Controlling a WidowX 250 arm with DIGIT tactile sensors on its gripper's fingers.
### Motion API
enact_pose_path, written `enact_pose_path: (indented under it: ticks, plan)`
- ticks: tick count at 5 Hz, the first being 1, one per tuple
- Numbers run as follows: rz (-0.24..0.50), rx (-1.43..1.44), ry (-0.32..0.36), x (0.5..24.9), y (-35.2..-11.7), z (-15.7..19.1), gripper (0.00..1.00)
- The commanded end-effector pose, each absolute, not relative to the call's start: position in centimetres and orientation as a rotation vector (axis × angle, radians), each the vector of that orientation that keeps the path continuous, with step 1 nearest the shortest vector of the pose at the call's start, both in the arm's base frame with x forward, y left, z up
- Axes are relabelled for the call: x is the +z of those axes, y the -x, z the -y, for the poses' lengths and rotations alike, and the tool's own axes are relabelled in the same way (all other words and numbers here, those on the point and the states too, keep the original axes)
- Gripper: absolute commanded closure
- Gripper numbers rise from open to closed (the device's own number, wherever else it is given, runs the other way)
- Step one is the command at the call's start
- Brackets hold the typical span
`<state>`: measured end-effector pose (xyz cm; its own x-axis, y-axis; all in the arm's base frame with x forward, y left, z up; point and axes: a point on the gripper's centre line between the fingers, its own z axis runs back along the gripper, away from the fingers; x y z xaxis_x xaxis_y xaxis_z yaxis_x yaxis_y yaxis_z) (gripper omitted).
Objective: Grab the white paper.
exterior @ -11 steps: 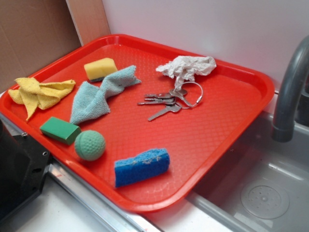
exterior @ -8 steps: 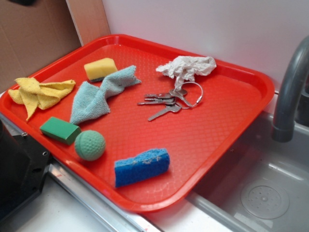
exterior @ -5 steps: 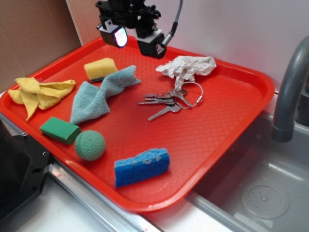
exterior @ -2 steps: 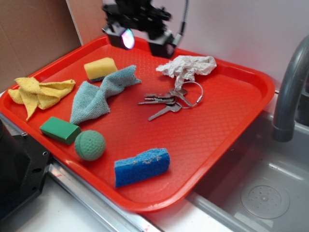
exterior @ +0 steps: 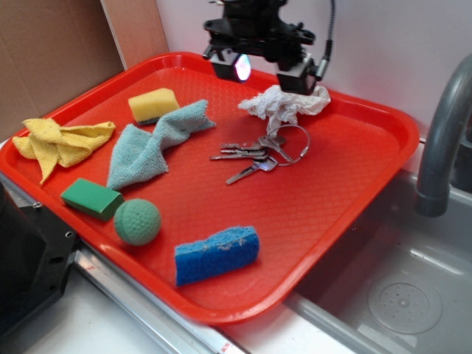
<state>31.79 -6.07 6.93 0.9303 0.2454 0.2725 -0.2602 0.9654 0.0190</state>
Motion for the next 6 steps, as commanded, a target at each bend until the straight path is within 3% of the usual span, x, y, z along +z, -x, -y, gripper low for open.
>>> enact_pose_path:
  ticks: [1,2,3,4,5,6]
  plan:
    - [0.219,0.239,-0.068,5.1,-35.1,5.9,0.00]
    - [0.181,0.257,-0.039,4.1,-34.7,5.8,1.00]
    - [0.131,0.294,-0.018,4.1,-33.6,5.0,1.00]
    - [0.094,0.265,-0.047,9.1,-30.7,3.6,1.00]
    - [0.106,0.325,-0.069,14.1,-25.7,1.9,1.00]
    - [0.085,0.287,-0.030,19.1,-22.6,3.0,1.00]
